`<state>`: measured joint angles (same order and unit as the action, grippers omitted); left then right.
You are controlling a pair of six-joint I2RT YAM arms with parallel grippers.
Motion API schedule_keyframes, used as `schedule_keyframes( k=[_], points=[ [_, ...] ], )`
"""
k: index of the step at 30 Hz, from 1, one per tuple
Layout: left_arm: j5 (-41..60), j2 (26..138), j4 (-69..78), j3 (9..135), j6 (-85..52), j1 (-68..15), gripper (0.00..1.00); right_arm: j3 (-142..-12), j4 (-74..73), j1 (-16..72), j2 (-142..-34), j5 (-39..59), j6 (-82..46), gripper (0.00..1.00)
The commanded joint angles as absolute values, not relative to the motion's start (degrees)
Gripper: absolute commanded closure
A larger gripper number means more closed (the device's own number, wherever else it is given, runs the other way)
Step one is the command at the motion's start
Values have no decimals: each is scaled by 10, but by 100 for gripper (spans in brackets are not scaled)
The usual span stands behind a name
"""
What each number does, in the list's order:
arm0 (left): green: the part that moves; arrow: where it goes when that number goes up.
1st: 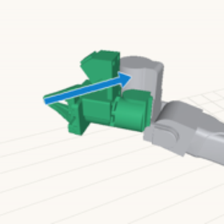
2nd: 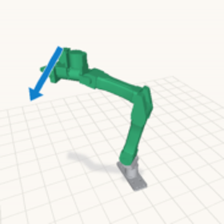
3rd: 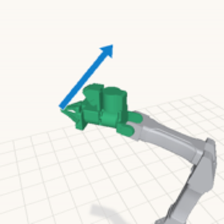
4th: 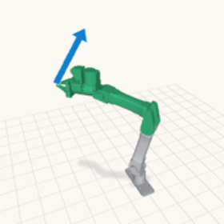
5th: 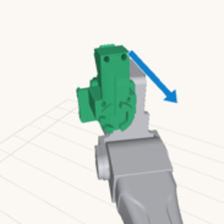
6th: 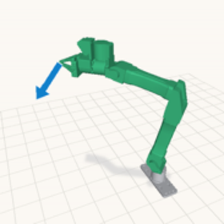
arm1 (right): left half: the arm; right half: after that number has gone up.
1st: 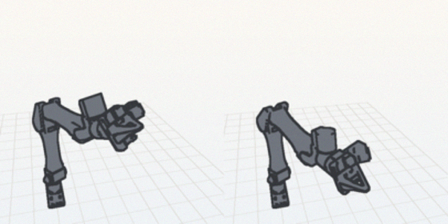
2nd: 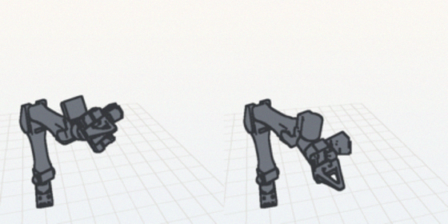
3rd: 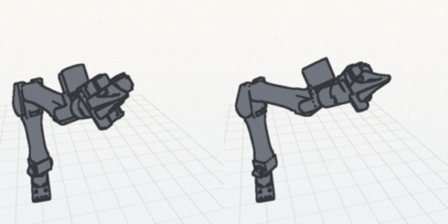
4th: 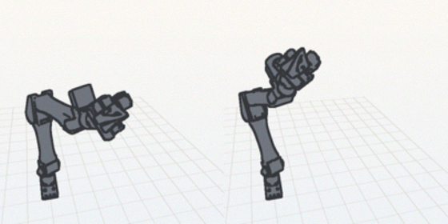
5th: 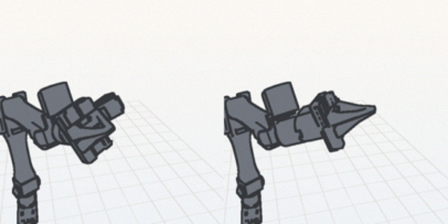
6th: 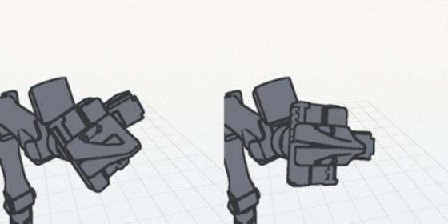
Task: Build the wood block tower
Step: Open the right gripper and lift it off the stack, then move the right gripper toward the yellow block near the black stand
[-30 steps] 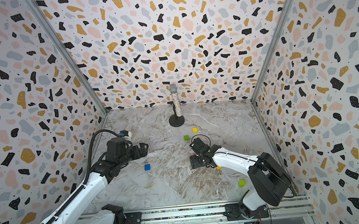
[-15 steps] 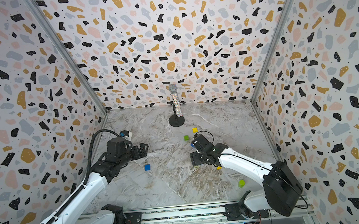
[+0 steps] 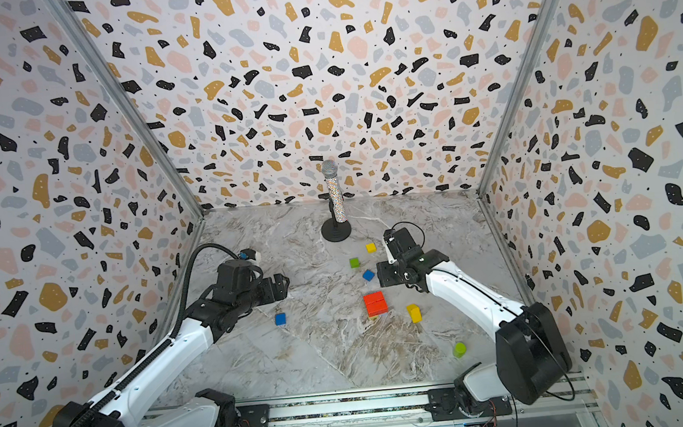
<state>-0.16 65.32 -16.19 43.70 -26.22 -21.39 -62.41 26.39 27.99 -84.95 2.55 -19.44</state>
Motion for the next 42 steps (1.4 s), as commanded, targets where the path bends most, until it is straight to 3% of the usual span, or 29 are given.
schedule_keyframes(
  k=[1, 12, 17, 42],
  points=[
    [-22, 685, -140, 471, -272, -224, 0, -684, 243, 275, -900, 44, -179, 39],
    [-40, 750, -179, 548, -239, -225, 0, -858, 240, 275, -1091, 23, -152, 38],
    [-45, 764, -174, 554, -233, -225, 0, -907, 245, 272, -1155, -1, -138, 46],
    [-33, 821, -168, 575, -224, -224, 0, -1022, 265, 240, -1277, -26, -121, 45]
  ],
)
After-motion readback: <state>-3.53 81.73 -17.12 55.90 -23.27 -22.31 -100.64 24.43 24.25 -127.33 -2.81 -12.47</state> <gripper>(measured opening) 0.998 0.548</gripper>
